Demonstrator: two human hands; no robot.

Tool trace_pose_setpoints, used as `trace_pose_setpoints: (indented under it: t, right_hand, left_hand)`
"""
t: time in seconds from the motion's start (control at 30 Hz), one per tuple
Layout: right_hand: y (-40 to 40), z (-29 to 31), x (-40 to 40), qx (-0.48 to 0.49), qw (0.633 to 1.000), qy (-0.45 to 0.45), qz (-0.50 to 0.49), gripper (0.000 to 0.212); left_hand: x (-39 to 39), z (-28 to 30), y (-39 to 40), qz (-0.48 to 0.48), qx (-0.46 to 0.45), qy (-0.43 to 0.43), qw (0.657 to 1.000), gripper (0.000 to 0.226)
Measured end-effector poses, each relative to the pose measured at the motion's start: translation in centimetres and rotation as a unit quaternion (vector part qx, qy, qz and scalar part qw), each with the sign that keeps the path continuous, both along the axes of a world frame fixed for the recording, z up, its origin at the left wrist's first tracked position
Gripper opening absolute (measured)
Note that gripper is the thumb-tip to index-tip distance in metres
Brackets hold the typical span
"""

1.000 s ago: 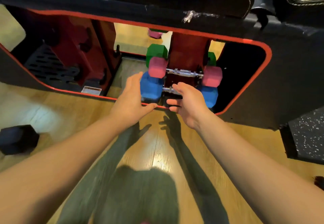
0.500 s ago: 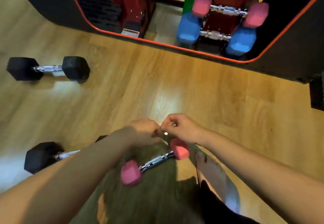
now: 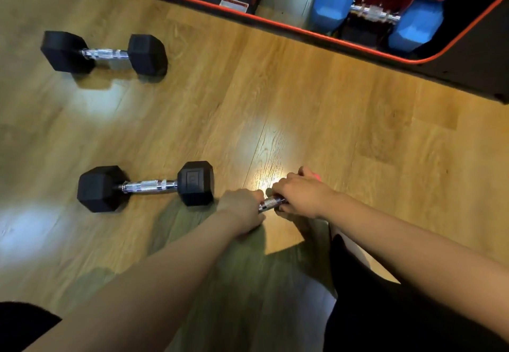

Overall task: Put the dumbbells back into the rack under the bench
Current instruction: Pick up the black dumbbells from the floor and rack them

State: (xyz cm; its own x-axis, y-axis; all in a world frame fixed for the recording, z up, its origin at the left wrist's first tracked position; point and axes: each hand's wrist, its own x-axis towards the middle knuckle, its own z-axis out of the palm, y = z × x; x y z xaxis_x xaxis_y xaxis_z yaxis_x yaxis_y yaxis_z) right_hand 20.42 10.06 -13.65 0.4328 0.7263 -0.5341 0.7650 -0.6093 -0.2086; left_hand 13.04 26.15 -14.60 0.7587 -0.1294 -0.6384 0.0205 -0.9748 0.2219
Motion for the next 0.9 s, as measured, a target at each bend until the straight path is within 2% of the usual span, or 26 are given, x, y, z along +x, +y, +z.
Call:
trace_pose_setpoints:
  t: [0.8, 0.9]
  right_hand:
    - [0.1, -1.2, -0.8, -0.024, 0.998, -0.054, 0.008, 0.014]
    - [0.1, -1.0, -0.6, -0.023, 0.998, -0.048, 0.019, 0.015]
  left_hand:
    - [-2.0, -0.7, 0.3, 0.081, -0.02, -0.021, 0.996, 0.032]
    - [-2.7, -1.0, 0.4, 0.118, -0.014, -0.031, 0.992, 0.035]
